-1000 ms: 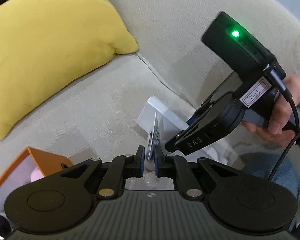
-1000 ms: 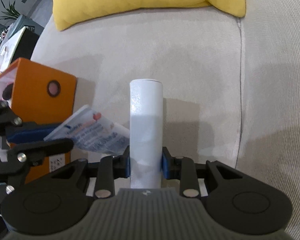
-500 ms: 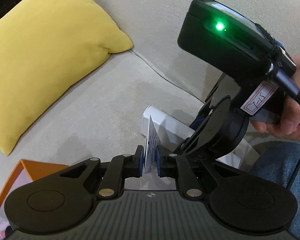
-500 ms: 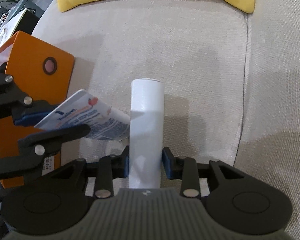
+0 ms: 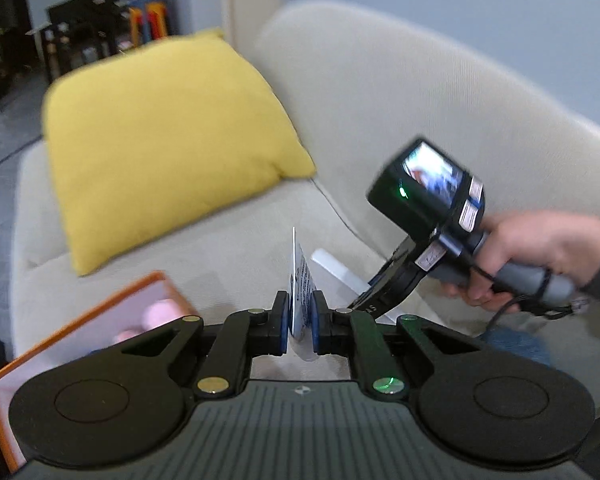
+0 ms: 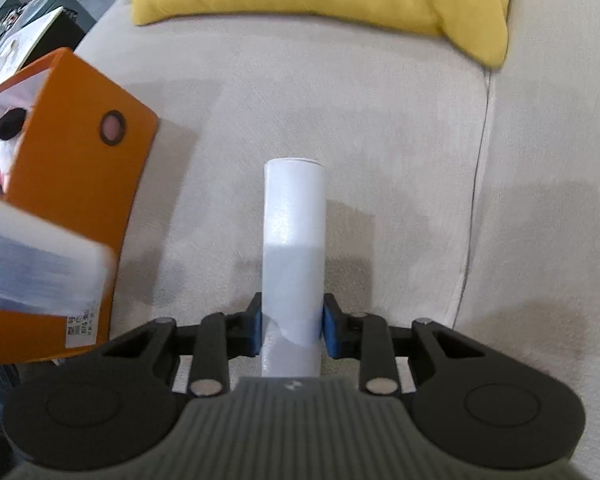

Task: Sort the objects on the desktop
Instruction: 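Carry the lotion tube and white box over the shoebox with both tools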

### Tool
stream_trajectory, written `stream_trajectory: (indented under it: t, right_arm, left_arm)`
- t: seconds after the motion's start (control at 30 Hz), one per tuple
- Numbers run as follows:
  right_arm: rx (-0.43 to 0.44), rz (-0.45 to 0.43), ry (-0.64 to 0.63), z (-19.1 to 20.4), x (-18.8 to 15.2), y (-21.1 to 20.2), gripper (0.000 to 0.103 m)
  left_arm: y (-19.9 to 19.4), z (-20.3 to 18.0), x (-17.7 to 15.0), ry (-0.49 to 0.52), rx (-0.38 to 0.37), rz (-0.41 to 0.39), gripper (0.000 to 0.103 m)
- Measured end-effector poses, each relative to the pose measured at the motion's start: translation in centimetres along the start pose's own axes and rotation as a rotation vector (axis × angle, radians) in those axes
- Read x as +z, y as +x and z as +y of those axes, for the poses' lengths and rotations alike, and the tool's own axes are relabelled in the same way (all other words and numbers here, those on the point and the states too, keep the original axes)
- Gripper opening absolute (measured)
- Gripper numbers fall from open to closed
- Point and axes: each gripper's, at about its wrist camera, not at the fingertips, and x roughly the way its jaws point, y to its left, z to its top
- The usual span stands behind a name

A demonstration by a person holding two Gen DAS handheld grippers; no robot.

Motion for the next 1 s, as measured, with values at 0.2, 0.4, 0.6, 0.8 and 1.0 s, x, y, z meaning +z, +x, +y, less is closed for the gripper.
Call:
stream_trajectory:
  t: [0.2,0.4,0.6,0.8,1.0]
  right_arm:
    - [-0.001,-0.116,-0.052,1.7,-0.4,-5.0,0.030]
    - [0.042,-0.250,-0.158,6.0,-0.9,-11.9,0.030]
    - [0.094,-0.332,-0.372,14.0,-0.3,-15.9,0.030]
    - [0.105,-0.271,-0.543,20.8,0.7,-13.3,0.030]
    - [0.098,-0.177,-0.615,24.0,2.8,-9.0,0.030]
  left_arm:
    - [-8.3,3.4,-2.6,-0.073,0.112,-0.072,0.012]
    - [-11.7,7.7,-6.5,-0.197,0.205,-0.063,0.011]
    - [-11.6,11.5,-10.7,-0.307,0.210,-0.031,0.011]
    - [-11.4,13.7,-13.0,-0.194,0.192,0.003,0.011]
    - [-8.8,14.9,-13.7,0.015,0.142,0.063,0.011]
